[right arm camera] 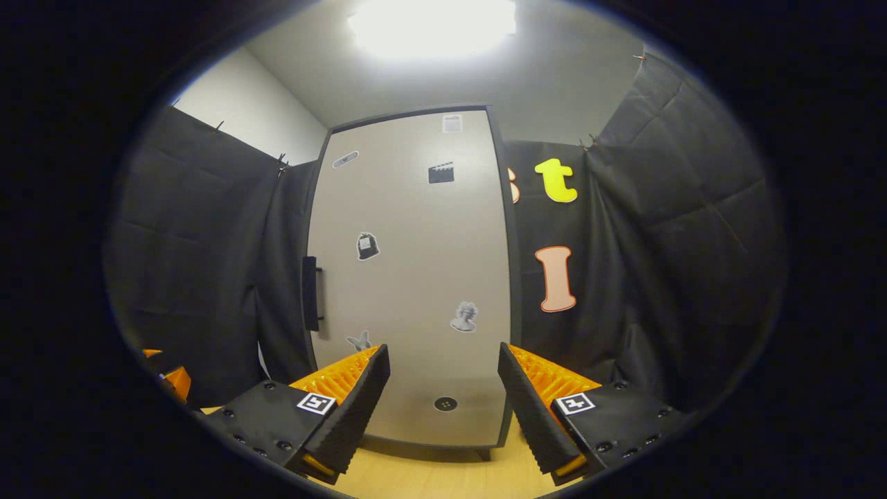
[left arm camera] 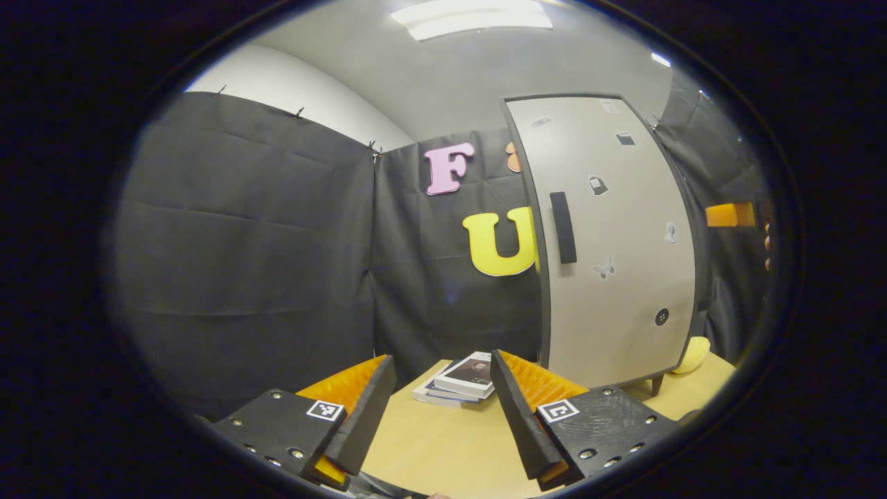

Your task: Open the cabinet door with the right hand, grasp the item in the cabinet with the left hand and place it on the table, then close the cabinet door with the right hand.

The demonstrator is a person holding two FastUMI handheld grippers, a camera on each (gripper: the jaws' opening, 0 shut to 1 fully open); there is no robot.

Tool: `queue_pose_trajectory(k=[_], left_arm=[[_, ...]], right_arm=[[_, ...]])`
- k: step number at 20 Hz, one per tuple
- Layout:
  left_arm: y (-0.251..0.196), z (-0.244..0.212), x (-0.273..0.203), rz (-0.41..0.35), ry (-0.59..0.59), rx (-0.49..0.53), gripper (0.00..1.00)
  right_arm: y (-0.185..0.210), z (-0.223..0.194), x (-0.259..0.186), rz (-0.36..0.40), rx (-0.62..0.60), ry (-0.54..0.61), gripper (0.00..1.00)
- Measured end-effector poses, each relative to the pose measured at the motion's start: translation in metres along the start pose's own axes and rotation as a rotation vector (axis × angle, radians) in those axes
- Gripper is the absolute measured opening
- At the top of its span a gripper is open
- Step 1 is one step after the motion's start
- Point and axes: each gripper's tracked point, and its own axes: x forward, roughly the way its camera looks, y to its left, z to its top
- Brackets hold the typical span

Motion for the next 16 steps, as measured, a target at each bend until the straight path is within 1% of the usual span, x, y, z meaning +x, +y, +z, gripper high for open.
queue_pose_trajectory(k=[1,2,3,4,5,6,8,9,10,11,12,13,14,16], left_arm=[[0.012,-0.002,0.003,0.005,0.000,0.000,0.86],[0.024,-0.004,0.008,0.007,0.002,0.002,0.86],[0.035,-0.006,0.012,0.011,-0.002,0.006,0.86],[0.048,-0.005,0.017,0.018,-0.006,0.011,0.83],[0.060,-0.007,0.020,0.024,-0.009,0.017,0.83],[0.071,-0.009,0.023,0.031,-0.010,0.019,0.86],[0.093,-0.014,0.028,0.041,-0.008,0.017,0.83],[0.102,-0.019,0.030,0.046,-0.006,0.016,0.83],[0.112,-0.022,0.032,0.052,-0.003,0.018,0.83],[0.121,-0.025,0.034,0.056,-0.001,0.022,0.83],[0.130,-0.028,0.036,0.060,0.000,0.026,0.86],[0.139,-0.031,0.037,0.064,0.002,0.028,0.86],[0.146,-0.033,0.039,0.068,0.004,0.029,0.83],[0.158,-0.040,0.043,0.075,0.010,0.024,0.83]], right_arm=[[0.012,0.006,0.008,0.005,-0.002,-0.009,0.99],[0.024,0.012,0.016,0.010,-0.002,-0.011,0.99],[0.036,0.017,0.023,0.016,0.000,-0.014,0.99],[0.048,0.022,0.031,0.019,0.003,-0.017,0.99],[0.059,0.026,0.038,0.022,0.001,-0.019,0.99],[0.069,0.030,0.045,0.023,-0.004,-0.022,0.99],[0.087,0.035,0.060,0.021,-0.015,-0.021,0.99],[0.097,0.035,0.066,0.023,-0.018,-0.013,0.96],[0.106,0.034,0.072,0.025,-0.016,0.000,0.99],[0.115,0.033,0.078,0.028,-0.011,0.010,0.99],[0.124,0.032,0.083,0.031,-0.005,0.019,0.99],[0.132,0.029,0.089,0.035,0.000,0.030,0.99],[0.139,0.028,0.096,0.038,0.004,0.040,0.99],[0.153,0.022,0.109,0.047,0.011,0.066,0.99]])
